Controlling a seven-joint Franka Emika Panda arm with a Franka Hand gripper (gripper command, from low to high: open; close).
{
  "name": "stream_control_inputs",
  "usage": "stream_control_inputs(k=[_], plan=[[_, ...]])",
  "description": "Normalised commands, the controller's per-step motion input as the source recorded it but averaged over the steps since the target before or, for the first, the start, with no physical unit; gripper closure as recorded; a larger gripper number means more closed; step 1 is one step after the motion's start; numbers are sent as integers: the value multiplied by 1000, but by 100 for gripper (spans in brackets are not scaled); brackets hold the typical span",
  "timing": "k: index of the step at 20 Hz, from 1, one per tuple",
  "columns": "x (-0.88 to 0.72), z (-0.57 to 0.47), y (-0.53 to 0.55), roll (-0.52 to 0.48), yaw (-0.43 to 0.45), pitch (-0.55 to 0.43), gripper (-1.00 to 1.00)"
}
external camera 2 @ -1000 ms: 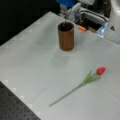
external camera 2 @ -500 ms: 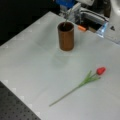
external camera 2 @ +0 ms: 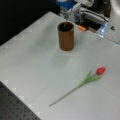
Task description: Flower insertion into a vase
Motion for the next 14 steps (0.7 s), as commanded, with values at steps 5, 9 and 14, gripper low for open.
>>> stream_control_inputs(k=[5, 9, 14], plan=[[227, -270, -111, -151, -66, 112, 100], [139, -296, -85, -133, -50, 56, 100], [98, -292, -59, -108, -24, -2, 100]])
